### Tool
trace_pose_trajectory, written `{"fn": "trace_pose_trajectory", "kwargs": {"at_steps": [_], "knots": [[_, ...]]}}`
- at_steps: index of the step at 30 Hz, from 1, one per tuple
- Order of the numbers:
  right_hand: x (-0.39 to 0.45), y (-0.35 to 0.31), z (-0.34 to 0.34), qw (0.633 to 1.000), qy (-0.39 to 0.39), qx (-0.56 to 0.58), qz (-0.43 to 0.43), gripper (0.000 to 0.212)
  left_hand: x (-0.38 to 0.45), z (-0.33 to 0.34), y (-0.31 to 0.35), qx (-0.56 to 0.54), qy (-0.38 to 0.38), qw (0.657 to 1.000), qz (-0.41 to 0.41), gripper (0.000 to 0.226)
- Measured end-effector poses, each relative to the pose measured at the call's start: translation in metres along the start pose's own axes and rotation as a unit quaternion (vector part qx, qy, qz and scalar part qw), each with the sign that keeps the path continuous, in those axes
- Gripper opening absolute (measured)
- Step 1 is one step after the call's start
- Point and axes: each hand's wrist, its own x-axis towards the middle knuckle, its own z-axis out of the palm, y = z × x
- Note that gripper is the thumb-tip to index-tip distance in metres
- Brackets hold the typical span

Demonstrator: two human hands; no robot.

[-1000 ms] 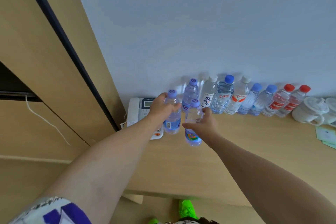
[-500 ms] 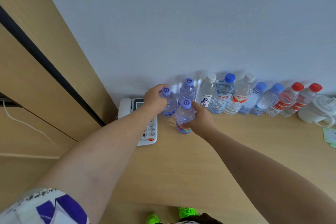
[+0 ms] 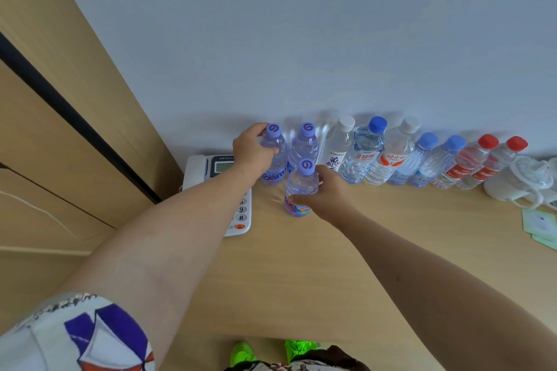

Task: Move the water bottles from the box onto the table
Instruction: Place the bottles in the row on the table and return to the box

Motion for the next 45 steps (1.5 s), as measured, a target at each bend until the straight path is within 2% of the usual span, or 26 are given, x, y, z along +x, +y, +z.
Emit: {"fn": "trace_pose_trajectory", "kwargs": {"at_steps": [5, 9, 14, 19, 23, 25, 27, 29, 33, 35, 39, 41, 45], "knots": [[0.005, -0.003, 0.003, 0.999, -0.023, 0.018, -0.012, 0.054, 0.005, 0.0, -0.003, -0.014, -0.001, 1.0, 0.004, 0.054], [0.008, -0.01, 0.006, 0.995, -0.067, 0.064, -0.02, 0.06, 0.009, -0.001, -0.004, -0.008, -0.003, 1.0, 0.013, 0.055], [0.01, -0.013, 0.003, 0.993, -0.1, 0.063, -0.022, 0.064, 0.01, -0.002, -0.007, -0.018, -0.006, 1.0, 0.016, 0.055], [0.006, -0.024, 0.005, 0.999, -0.03, 0.002, -0.045, 0.062, 0.011, -0.003, -0.008, -0.023, -0.027, 0.999, 0.012, 0.054], [0.008, -0.031, 0.002, 0.995, -0.086, 0.03, -0.043, 0.057, 0.012, -0.007, -0.008, -0.01, -0.055, 0.998, 0.012, 0.056], [0.008, -0.04, 0.007, 0.992, -0.109, -0.014, -0.062, 0.061, 0.011, -0.013, -0.006, -0.007, -0.069, 0.998, 0.012, 0.057], [0.009, -0.044, 0.013, 0.99, -0.091, -0.084, -0.067, 0.065, 0.01, -0.013, -0.004, 0.004, -0.079, 0.997, 0.013, 0.057], [0.009, -0.045, 0.018, 0.991, -0.071, -0.097, -0.06, 0.062, 0.008, -0.013, -0.005, 0.018, -0.085, 0.996, 0.016, 0.056], [0.015, -0.047, 0.013, 0.985, -0.117, -0.108, -0.063, 0.076, 0.009, -0.019, -0.007, 0.055, -0.083, 0.995, 0.014, 0.06], [0.017, -0.048, 0.014, 0.984, -0.105, -0.128, -0.057, 0.08, 0.009, -0.024, -0.012, 0.082, -0.084, 0.993, -0.001, 0.068], [0.019, -0.049, 0.019, 0.992, -0.058, -0.097, -0.051, 0.067, 0.006, -0.032, -0.024, 0.078, -0.077, 0.994, -0.028, 0.072], [0.02, -0.049, 0.021, 0.994, -0.051, -0.071, -0.06, 0.062, 0.005, -0.035, -0.026, 0.077, -0.07, 0.994, -0.031, 0.071], [0.022, -0.054, 0.023, 0.992, -0.054, -0.088, -0.074, 0.046, 0.003, -0.041, -0.026, 0.084, -0.064, 0.994, -0.032, 0.071]]}}
